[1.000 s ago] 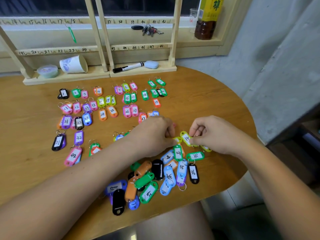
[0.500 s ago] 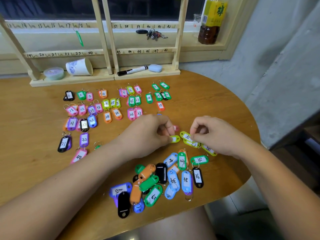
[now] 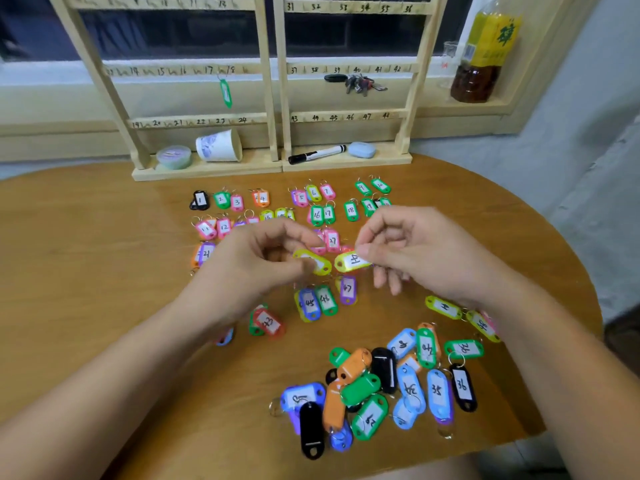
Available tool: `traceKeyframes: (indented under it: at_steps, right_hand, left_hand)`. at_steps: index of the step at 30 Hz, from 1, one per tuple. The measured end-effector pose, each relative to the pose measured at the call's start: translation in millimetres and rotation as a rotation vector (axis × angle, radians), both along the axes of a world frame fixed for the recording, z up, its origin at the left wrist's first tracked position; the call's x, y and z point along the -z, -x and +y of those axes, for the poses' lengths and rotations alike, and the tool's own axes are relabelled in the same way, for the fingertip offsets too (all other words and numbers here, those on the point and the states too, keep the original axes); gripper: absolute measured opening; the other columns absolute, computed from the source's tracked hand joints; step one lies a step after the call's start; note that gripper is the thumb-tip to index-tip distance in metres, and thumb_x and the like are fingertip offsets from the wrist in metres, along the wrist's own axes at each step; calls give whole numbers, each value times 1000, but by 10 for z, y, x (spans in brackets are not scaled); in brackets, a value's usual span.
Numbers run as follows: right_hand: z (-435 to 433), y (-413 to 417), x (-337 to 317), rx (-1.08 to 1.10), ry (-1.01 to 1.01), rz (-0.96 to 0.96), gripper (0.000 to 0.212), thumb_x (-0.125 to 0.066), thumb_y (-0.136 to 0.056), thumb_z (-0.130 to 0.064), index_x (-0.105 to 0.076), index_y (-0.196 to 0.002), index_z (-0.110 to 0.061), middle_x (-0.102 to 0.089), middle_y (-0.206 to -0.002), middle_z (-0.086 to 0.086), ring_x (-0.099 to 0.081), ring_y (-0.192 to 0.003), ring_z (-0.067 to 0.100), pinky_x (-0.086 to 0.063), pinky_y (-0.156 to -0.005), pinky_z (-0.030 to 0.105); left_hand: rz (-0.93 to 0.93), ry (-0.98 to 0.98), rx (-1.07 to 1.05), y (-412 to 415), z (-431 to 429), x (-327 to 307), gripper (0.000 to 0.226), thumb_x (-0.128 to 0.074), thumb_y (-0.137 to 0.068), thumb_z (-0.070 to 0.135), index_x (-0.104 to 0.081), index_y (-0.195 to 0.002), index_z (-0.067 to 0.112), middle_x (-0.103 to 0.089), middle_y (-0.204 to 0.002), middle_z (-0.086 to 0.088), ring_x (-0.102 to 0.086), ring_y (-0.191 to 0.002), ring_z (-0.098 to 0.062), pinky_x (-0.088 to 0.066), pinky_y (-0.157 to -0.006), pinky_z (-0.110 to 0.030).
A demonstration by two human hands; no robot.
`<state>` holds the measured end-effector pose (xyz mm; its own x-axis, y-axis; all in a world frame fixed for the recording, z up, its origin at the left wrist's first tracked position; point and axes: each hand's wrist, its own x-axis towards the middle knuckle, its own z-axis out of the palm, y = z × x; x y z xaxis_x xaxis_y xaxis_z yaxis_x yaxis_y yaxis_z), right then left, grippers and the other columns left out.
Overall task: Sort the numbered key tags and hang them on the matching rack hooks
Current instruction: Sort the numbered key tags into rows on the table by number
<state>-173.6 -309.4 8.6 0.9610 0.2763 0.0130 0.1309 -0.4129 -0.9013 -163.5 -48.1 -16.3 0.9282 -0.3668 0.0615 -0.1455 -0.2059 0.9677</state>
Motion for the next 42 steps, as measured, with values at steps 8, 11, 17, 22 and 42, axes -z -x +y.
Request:
traceKeyframes:
  at_steps: [8, 11, 17, 22, 42]
  right_hand:
    - [485, -435, 10, -80, -41, 5, 17, -75, -94, 3, -79, -104, -9, -72, -80, 19, -61, -64, 17, -53, -61, 26]
    - [591, -495, 72, -97, -91, 30, 23, -74, -96, 0, -74, -114, -15, -72, -90, 15, -64, -76, 25, -54, -72, 35]
    - [673, -497, 249, -33, -234, 68, 28, -70, -96, 6, -55, -117, -5, -67, -92, 11, -74, -79, 30, -67, -73, 48]
    - [627, -499, 277, 3, -248, 28, 23, -77, -90, 7, -63, -107, 2, -71, -81, 15, -74, -70, 28, -61, -61, 34]
    - [1870, -303, 392, -162, 160, 74, 29, -92, -82, -23, -65, -94, -22, -78, -76, -2, -70, -65, 14, -52, -64, 34]
  left_hand:
    - [119, 126, -187, -66, 490, 76, 39, -81, -86, -7, -63, -116, 11, -69, -91, -14, -70, -86, -35, -51, -82, -40]
    - [136, 178, -239, -73, 523, 109, 44, -79, -85, -11, -62, -120, 10, -68, -86, -5, -67, -77, -27, -51, -66, -25]
    - [78, 177, -243, -66, 521, 103, 46, -84, -83, -1, -69, -124, 14, -76, -82, -7, -66, -68, -11, -50, -62, -15]
    - [56, 165, -264, -31, 522, 99, 28, -80, -90, 8, -79, -115, 20, -79, -87, -17, -74, -71, -20, -59, -69, -23]
    - [60, 110, -463, -24, 1382, 157, 7, -83, -91, 17, -80, -97, 15, -75, -83, -17, -65, -75, -14, -42, -62, -29]
